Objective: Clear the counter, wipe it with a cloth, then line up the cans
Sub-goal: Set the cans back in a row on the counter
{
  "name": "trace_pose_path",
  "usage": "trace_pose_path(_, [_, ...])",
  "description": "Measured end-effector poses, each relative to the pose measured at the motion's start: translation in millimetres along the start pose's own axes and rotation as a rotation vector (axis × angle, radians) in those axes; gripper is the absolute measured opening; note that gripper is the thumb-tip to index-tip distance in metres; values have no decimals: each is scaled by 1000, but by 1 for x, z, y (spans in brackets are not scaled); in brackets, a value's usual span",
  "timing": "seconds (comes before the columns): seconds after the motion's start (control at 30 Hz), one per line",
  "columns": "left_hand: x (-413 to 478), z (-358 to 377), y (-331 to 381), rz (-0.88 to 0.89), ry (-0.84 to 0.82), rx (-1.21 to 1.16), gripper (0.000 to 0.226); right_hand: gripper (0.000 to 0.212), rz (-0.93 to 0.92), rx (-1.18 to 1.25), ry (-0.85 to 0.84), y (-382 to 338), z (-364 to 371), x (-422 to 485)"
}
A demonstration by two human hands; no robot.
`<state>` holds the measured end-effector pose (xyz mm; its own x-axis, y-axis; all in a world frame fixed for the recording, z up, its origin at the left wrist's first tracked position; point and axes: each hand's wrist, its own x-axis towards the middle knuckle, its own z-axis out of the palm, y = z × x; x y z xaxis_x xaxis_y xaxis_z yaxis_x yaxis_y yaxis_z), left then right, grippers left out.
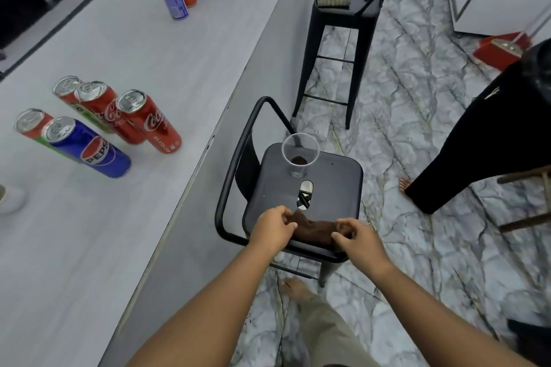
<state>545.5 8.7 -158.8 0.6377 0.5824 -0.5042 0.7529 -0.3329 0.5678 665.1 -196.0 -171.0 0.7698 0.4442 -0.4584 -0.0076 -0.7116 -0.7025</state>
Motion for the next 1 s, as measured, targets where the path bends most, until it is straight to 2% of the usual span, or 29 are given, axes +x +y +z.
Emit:
trace_pose_path(0.17, [-38, -27, 5, 141, 130, -75, 35, 42, -208, -285, 91, -19, -9, -16])
trace_pose_path(0.3, [-87, -63, 1, 223, 284, -123, 31, 38, -474, -263, 93, -65, -2, -38])
trace_pose_path(0.53, [-154, -130, -35, 229, 577, -83, 33, 44, -769, -186, -90, -164, 42, -71])
trace_pose_path(0.77, [-183, -175, -88, 124, 785, 23, 39, 53, -954, -264, -135, -232, 80, -76])
trace_pose_path(1.0, [-178, -210, -111, -70, 845, -139, 39, 55, -972, -156, -221, -288, 111, -56])
